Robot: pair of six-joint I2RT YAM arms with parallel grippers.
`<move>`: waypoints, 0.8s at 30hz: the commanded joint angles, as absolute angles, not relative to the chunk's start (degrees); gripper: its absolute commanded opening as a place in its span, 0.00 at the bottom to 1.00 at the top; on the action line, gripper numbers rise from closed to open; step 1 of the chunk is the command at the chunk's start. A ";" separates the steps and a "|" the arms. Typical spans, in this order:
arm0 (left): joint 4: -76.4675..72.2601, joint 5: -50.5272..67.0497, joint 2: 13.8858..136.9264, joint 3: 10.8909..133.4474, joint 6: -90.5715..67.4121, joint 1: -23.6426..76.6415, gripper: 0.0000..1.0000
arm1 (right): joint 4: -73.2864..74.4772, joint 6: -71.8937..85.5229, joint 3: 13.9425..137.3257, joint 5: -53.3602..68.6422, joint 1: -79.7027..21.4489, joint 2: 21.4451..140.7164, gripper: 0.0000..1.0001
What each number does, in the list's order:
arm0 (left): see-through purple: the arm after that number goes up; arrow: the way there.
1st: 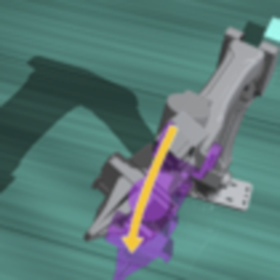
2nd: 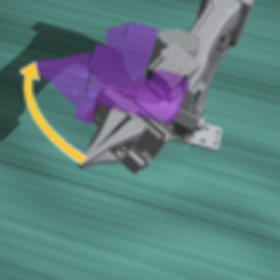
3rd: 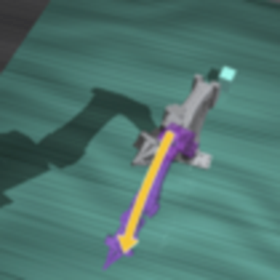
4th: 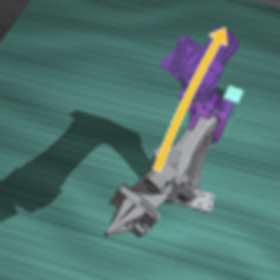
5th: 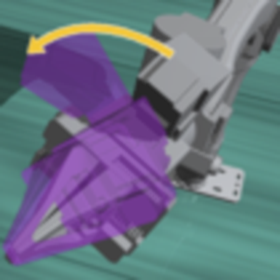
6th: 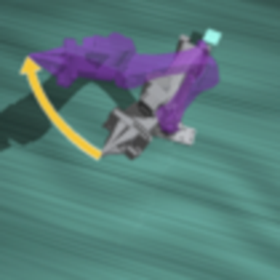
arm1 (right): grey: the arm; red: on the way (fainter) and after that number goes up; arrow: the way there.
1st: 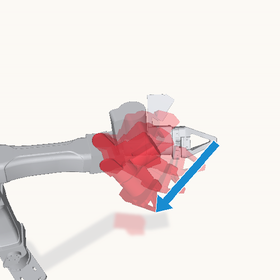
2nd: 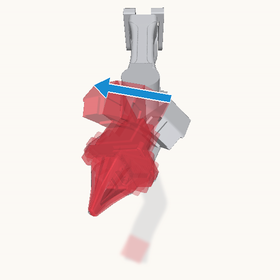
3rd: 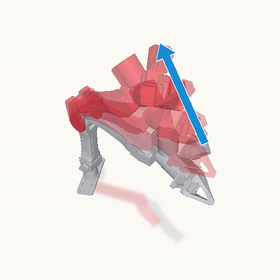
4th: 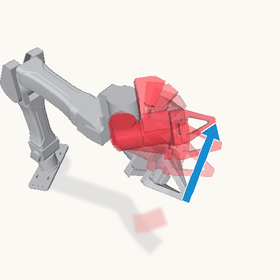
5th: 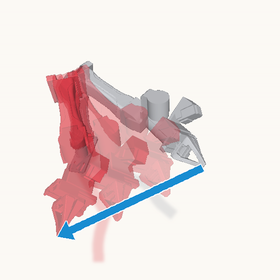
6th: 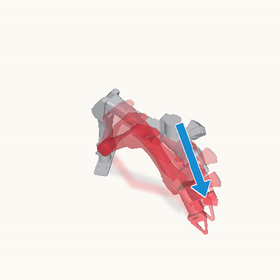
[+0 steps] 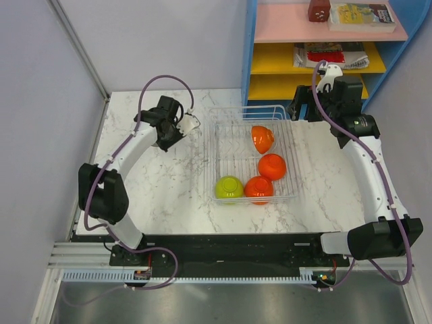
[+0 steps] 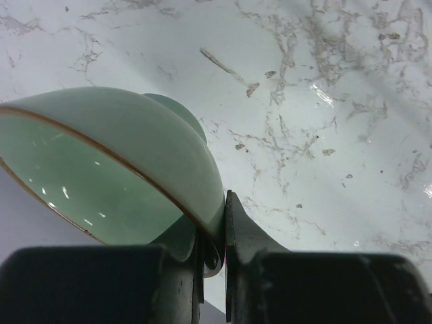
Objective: Load the bowls into the dish rack
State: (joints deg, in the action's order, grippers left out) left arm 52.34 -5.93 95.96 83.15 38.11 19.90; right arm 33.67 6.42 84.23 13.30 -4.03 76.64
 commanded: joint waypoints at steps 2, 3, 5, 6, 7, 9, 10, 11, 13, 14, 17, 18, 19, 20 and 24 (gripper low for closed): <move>42.19 -5.01 98.69 82.10 37.71 18.46 0.02 | 30.85 7.21 83.32 14.59 -3.87 74.88 0.91; 41.67 -5.01 99.40 81.83 37.53 18.37 0.02 | 30.59 7.21 82.89 14.85 -3.87 74.80 0.91; 39.56 -5.18 101.16 80.78 37.09 18.19 0.02 | 30.41 7.21 82.53 15.29 -3.87 74.71 0.91; 39.03 -4.84 101.77 80.42 37.09 17.93 0.02 | 30.24 7.12 82.18 15.73 -3.87 74.62 0.91; 38.41 -4.75 102.39 80.16 36.83 17.84 0.02 | 30.15 7.12 82.00 15.91 -3.87 74.62 0.91; 38.06 -4.31 104.23 79.72 36.39 17.67 0.02 | 29.80 6.94 81.57 16.26 -3.78 74.36 0.91; 37.88 -4.22 104.85 79.54 36.13 17.67 0.02 | 29.62 6.94 81.39 16.35 -3.87 74.27 0.91; 37.71 -4.04 105.46 79.45 36.04 17.58 0.02 | 29.53 6.86 81.30 16.43 -3.87 74.18 0.91; 37.62 -3.08 105.82 79.37 35.51 17.67 0.02 | 29.36 6.86 80.95 16.70 -3.87 74.09 0.91; 37.53 -2.99 105.99 79.37 35.33 17.58 0.02 | 29.27 6.94 80.86 16.96 -3.87 74.00 0.91; 37.44 -2.37 106.52 79.10 34.72 17.67 0.02 | 28.92 6.94 80.51 17.05 -3.87 73.74 0.91; 37.53 -2.11 106.78 79.01 34.72 17.67 0.02 | 28.92 6.86 80.42 17.14 -3.87 73.65 0.91; 37.53 -2.02 106.70 78.84 34.72 17.58 0.02 | 28.92 6.86 80.42 17.05 -3.87 73.57 0.91; 37.44 -1.93 106.79 78.58 34.54 17.58 0.02 | 28.92 6.86 80.42 17.14 -3.78 73.56 0.91; 37.44 -1.15 106.96 77.87 34.36 17.67 0.08 | 28.83 6.94 80.25 17.23 -3.87 73.13 0.91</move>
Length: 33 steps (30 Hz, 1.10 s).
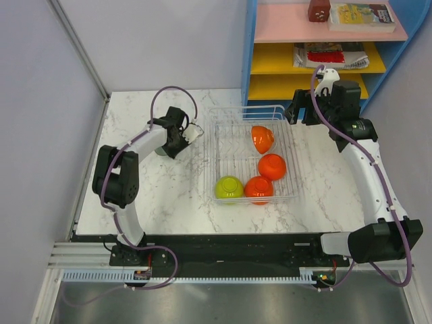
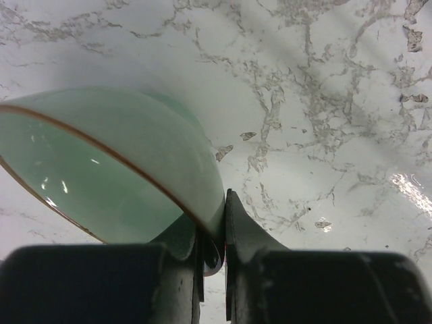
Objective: Load the bowls into the dish rack
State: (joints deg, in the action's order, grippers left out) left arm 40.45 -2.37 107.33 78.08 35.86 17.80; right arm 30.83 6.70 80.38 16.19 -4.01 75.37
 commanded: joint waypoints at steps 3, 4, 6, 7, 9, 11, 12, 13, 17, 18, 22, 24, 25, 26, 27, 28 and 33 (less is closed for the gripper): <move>37.53 -0.88 106.96 77.43 34.28 17.67 0.27 | 28.74 6.77 80.07 16.96 -3.78 72.86 0.91; 37.53 -0.70 106.96 77.34 34.19 17.67 0.33 | 28.83 6.77 80.07 16.96 -3.87 72.86 0.91; 37.44 -0.18 106.88 77.26 33.84 17.67 0.51 | 28.74 6.68 79.98 16.96 -3.78 72.77 0.91; 37.53 -0.18 106.79 77.26 33.66 17.58 0.55 | 28.74 6.77 79.98 16.79 -3.78 72.69 0.91; 37.44 1.13 106.35 77.52 33.23 17.67 0.67 | 28.65 6.68 79.89 16.79 -3.87 72.69 0.91; 37.70 2.10 105.30 77.96 32.87 17.67 0.71 | 28.65 6.68 79.72 16.96 -3.78 72.69 0.91; 37.88 2.54 104.94 78.22 32.35 17.58 0.73 | 28.65 6.59 79.72 17.05 -3.87 72.77 0.91; 37.97 3.07 104.33 78.83 32.17 17.67 0.75 | 28.65 6.59 79.63 17.05 -3.87 72.77 0.91; 39.19 6.58 100.64 80.85 30.59 17.67 0.77 | 28.56 6.59 79.63 17.05 -3.78 72.95 0.91; 39.29 7.29 98.81 81.38 29.89 17.67 0.78 | 28.65 6.59 79.63 17.05 -3.87 72.95 0.91; 39.38 9.49 94.14 83.58 27.08 17.49 0.81 | 28.56 6.59 79.37 17.31 -3.87 72.86 0.91; 39.20 9.75 92.56 84.02 25.76 16.44 0.85 | 28.39 6.59 79.10 17.66 -3.78 72.77 0.91; 38.94 9.41 91.85 84.20 25.49 15.91 0.86 | 28.39 6.59 79.01 18.01 -3.87 72.69 0.91; 38.59 8.19 91.85 84.11 25.23 14.08 0.87 | 28.21 6.68 78.67 18.45 -3.78 72.60 0.91; 38.32 7.91 92.02 84.11 25.05 12.93 0.88 | 28.13 6.59 78.58 18.72 -3.87 72.68 0.91; 38.15 7.56 93.33 84.29 24.96 11.70 0.88 | 28.13 6.68 78.49 18.98 -3.87 72.60 0.91; 37.18 6.94 98.95 84.46 24.96 4.23 0.88 | 27.51 6.50 77.87 19.69 -3.78 72.16 0.91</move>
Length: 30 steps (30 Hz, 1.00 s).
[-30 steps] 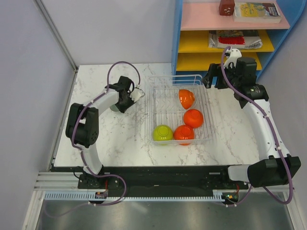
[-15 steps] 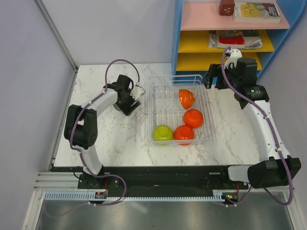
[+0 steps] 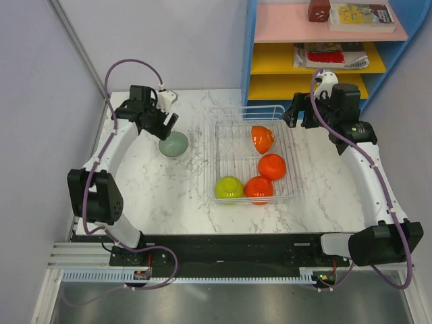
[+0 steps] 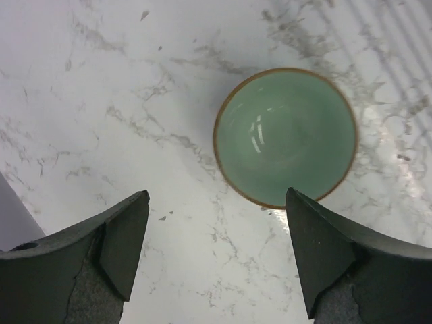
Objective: Load the bowls into the dish rack
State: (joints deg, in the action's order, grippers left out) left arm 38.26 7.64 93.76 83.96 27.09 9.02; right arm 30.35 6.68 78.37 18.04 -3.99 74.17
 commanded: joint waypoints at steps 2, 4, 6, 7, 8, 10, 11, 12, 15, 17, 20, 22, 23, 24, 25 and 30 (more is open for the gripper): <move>36.74 7.64 102.28 85.51 24.70 2.04 0.88 | 27.51 6.24 77.52 19.69 -3.87 72.07 0.91; 36.65 8.87 104.32 86.91 24.35 1.06 0.88 | 27.51 6.24 77.43 19.34 -3.87 72.24 0.91; 36.74 10.19 106.60 87.54 24.52 0.62 0.87 | 27.42 6.15 77.43 19.42 -3.87 72.42 0.91; 36.65 10.63 107.31 88.06 24.52 0.62 0.87 | 27.33 6.24 77.43 19.42 -3.87 72.51 0.91; 36.65 11.85 107.84 88.24 24.70 0.62 0.87 | 27.33 6.24 77.34 19.51 -3.87 72.68 0.91; 36.83 12.74 109.51 88.85 24.87 0.70 0.85 | 27.25 6.15 77.26 19.42 -3.87 72.68 0.91; 36.83 13.01 110.12 88.86 24.79 0.62 0.84 | 27.25 6.15 77.08 19.42 -3.87 72.69 0.91; 36.74 13.53 111.00 88.94 24.87 0.62 0.83 | 27.07 6.15 76.99 19.51 -3.87 72.69 0.91; 36.74 15.55 112.23 88.95 24.96 0.70 0.77 | 26.98 6.15 76.82 19.60 -3.78 72.77 0.91; 36.83 17.48 113.03 88.77 24.79 0.70 0.70 | 26.89 6.15 76.64 19.60 -3.87 72.95 0.91; 36.74 19.16 113.55 88.60 24.35 0.79 0.58 | 26.89 6.15 76.47 19.60 -3.78 73.04 0.91; 36.83 20.38 113.99 88.50 24.52 0.79 0.57 | 26.81 6.15 76.29 19.69 -3.87 73.04 0.91; 37.00 20.39 114.17 88.42 24.52 0.79 0.53 | 26.72 6.24 76.29 19.60 -3.87 73.04 0.91; 37.00 20.56 114.34 88.24 24.52 0.88 0.51 | 26.72 6.15 76.38 19.60 -3.87 73.12 0.91; 37.09 21.00 114.43 87.98 24.78 0.88 0.50 | 26.72 6.15 76.29 19.60 -3.87 73.04 0.91; 37.09 22.76 114.61 87.36 24.87 1.05 0.24 | 26.63 6.24 76.03 19.77 -3.87 73.13 0.91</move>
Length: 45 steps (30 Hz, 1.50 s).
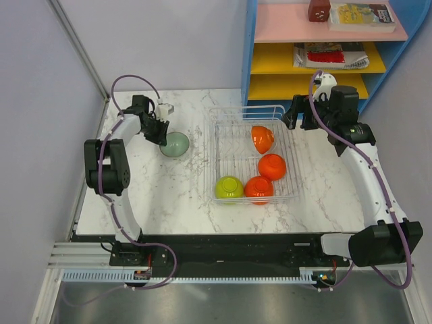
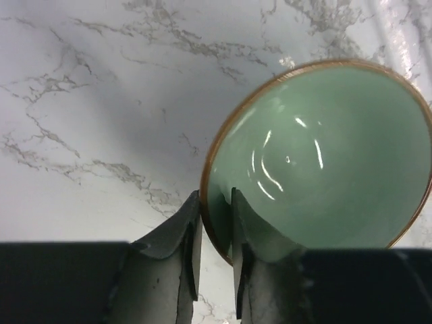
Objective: Load the bowls into the dish rack
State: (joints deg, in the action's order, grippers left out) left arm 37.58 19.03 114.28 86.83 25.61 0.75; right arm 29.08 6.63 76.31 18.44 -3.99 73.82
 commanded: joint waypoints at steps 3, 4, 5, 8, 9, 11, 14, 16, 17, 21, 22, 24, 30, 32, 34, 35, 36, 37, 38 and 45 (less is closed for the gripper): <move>37.00 23.82 114.43 87.28 24.70 1.14 0.02 | 26.54 6.24 75.85 20.04 -3.87 73.39 0.91; 37.09 24.25 114.26 87.28 24.70 1.23 0.02 | 26.46 6.33 75.76 20.21 -3.87 73.56 0.91; 37.09 24.52 114.08 87.28 24.70 1.23 0.02 | 26.37 6.42 75.67 20.30 -3.78 73.65 0.91; 37.70 25.92 112.86 87.01 25.22 1.49 0.02 | 26.28 6.68 75.50 21.18 -3.87 74.27 0.91; 38.05 27.15 111.63 86.92 25.40 1.67 0.02 | 26.19 6.85 75.50 21.62 -3.78 74.53 0.91; 38.67 28.82 109.87 86.31 26.45 1.76 0.02 | 25.75 7.82 75.32 23.55 -3.78 74.97 0.91; 39.37 33.56 105.22 85.00 27.86 1.84 0.02 | 24.35 9.40 74.45 29.86 -3.87 76.02 0.93; 39.99 38.83 101.44 84.29 28.74 1.85 0.02 | 22.77 11.86 73.74 35.65 -3.95 77.60 0.95; 40.77 40.33 100.38 84.29 28.83 2.02 0.02 | 21.46 12.82 73.65 40.90 -3.87 78.91 0.96; 42.79 45.78 95.63 84.72 30.06 4.29 0.02 | 17.85 17.92 73.48 52.10 -3.95 82.17 0.98; 43.15 46.14 94.41 85.07 30.32 5.09 0.02 | 17.15 18.63 73.56 53.51 -3.96 82.61 0.98; 44.38 46.76 93.43 85.43 31.02 8.25 0.02 | 15.21 19.33 73.30 56.42 -4.13 83.32 0.98; 45.35 47.02 92.63 88.41 31.55 18.71 0.02 | 3.45 28.11 69.53 63.62 -5.71 83.85 0.98; 45.61 46.85 93.77 90.87 31.03 21.78 0.02 | -1.81 32.16 67.86 64.51 -6.33 84.02 0.98; 45.70 46.67 94.74 93.33 30.50 23.28 0.02 | -3.25 33.65 67.15 65.47 -7.55 84.29 0.98; 45.70 46.76 95.44 94.04 30.06 24.34 0.02 | -3.43 33.66 66.80 66.00 -8.43 84.90 0.98; 45.70 46.67 95.88 95.35 29.88 24.87 0.02 | -3.60 33.66 66.45 66.35 -8.96 85.08 0.98; 45.70 46.50 96.24 95.88 29.71 25.31 0.02 | -3.78 33.66 66.10 67.14 -9.40 85.34 0.98; 45.62 46.58 96.41 96.50 29.53 25.83 0.02 | -4.56 33.75 65.14 67.32 -10.27 85.34 0.98; 47.55 46.93 99.93 102.82 30.85 26.72 0.02 | -7.21 34.72 62.93 67.85 -12.92 86.40 0.98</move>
State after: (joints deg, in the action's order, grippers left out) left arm 47.51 43.35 98.61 97.21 30.06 26.46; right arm -2.63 34.02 63.42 65.32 -12.12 85.56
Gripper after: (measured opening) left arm 0.055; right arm 0.982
